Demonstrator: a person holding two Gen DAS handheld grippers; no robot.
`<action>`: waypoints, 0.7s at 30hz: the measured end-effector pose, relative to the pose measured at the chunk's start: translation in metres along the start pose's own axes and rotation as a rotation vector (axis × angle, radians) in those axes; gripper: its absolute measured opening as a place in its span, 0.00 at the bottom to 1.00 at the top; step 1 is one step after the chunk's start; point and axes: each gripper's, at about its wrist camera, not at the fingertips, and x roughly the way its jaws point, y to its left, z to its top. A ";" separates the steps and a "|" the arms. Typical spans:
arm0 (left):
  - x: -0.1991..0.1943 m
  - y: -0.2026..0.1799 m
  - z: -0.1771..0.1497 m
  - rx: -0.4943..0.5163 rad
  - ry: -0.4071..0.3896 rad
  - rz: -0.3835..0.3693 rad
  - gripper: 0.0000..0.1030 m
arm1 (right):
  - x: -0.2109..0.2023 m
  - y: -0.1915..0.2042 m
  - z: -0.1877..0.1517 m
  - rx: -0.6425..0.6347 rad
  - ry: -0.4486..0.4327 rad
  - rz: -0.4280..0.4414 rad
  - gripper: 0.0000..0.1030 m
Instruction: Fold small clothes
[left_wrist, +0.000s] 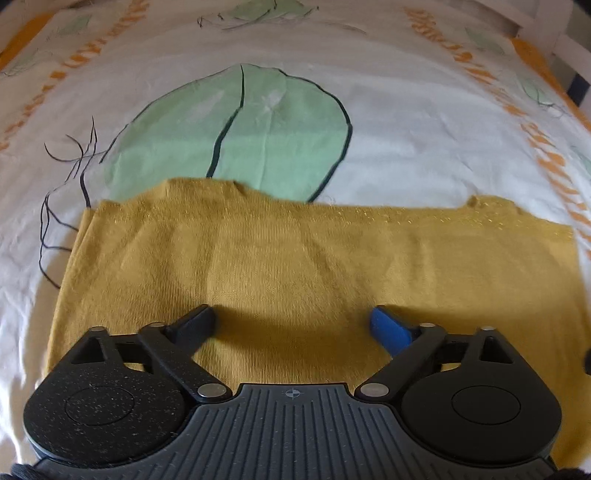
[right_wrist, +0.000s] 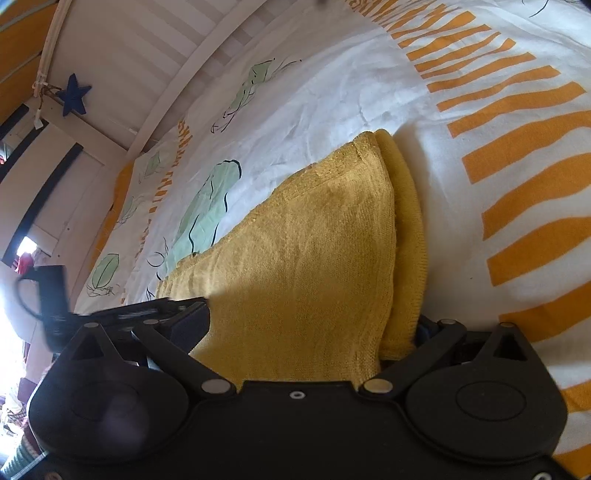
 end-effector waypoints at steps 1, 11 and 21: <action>0.000 -0.001 0.000 0.005 -0.001 0.006 0.94 | 0.000 0.000 0.000 0.001 0.001 0.000 1.00; -0.034 0.006 -0.028 0.019 0.029 -0.045 0.87 | -0.002 -0.003 0.002 0.024 0.007 0.020 1.00; -0.060 0.032 -0.065 0.059 0.045 -0.109 0.86 | -0.003 -0.005 0.002 0.028 0.010 0.030 1.00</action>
